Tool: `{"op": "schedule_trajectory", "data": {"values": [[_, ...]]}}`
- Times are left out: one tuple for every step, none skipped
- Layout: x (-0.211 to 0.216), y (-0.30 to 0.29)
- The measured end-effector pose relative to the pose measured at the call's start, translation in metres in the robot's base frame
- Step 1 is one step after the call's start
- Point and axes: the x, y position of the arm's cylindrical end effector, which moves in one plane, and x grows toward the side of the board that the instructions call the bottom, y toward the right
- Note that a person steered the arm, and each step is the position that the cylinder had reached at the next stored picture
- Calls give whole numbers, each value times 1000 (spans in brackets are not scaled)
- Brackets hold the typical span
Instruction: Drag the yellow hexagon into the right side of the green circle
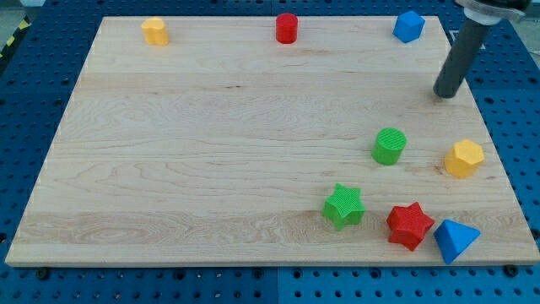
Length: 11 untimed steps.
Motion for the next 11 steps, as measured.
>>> {"op": "schedule_trajectory", "data": {"values": [[31,24],[70,37],[108,37],[115,36],[129,30],[133,27],[133,27],[131,18],[125,-5],[115,-30],[96,-51]]}}
